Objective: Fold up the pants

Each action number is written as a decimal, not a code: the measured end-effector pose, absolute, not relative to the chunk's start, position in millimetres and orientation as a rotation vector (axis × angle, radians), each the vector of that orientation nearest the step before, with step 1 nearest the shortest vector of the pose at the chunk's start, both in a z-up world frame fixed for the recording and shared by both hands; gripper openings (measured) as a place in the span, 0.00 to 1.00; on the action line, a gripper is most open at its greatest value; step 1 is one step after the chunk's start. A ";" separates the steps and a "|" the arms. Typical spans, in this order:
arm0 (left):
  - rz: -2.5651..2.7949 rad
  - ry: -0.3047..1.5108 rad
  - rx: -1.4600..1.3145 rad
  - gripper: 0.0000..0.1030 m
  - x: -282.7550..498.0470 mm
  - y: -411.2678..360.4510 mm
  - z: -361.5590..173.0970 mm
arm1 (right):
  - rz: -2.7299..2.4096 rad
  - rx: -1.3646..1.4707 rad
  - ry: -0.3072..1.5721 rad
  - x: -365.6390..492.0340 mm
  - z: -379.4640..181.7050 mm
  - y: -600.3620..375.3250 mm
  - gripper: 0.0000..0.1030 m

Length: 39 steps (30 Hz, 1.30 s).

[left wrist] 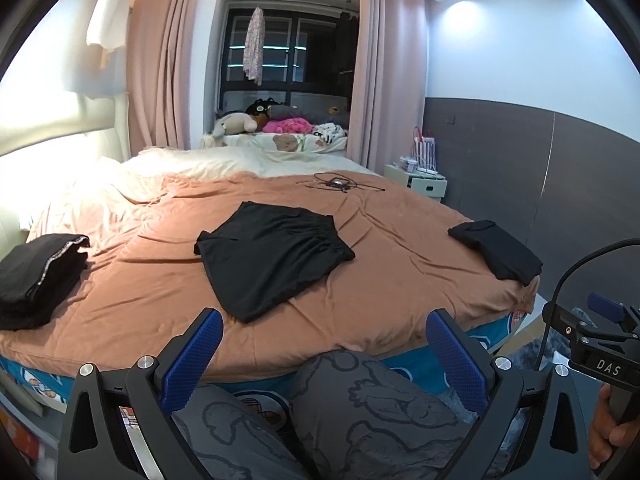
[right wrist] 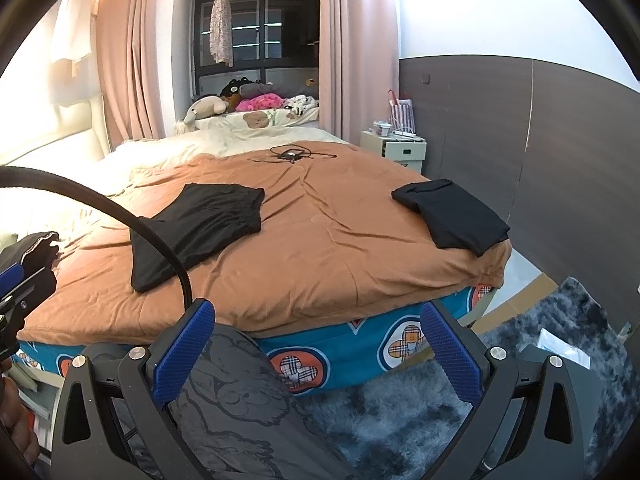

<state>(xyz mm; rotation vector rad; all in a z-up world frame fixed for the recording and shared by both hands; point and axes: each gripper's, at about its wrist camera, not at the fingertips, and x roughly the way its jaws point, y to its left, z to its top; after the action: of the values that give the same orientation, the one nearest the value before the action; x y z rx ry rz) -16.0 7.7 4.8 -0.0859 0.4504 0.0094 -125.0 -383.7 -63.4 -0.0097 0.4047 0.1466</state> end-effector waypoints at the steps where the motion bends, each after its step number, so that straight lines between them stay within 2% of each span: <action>1: 0.010 0.452 -0.086 1.00 -15.9 7.8 4.8 | 0.147 -0.010 0.405 -124.7 -63.8 -381.8 1.00; 17: 0.000 0.461 -0.088 1.00 -8.6 13.2 5.5 | 0.141 0.009 0.422 -110.8 -64.8 -380.4 1.00; 30: 0.055 0.487 -0.182 0.99 32.5 61.5 -4.2 | 0.259 0.045 0.488 -55.4 -61.8 -387.2 1.00; 39: 0.115 0.563 -0.275 0.86 65.4 101.8 -26.3 | 0.369 0.078 0.521 6.1 -63.3 -390.9 1.00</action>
<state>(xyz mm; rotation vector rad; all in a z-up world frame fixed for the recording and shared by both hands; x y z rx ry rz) 65.4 101.8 -26.3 -0.2755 0.5632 0.1153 6.1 -390.9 -63.3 0.0776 0.5213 0.3690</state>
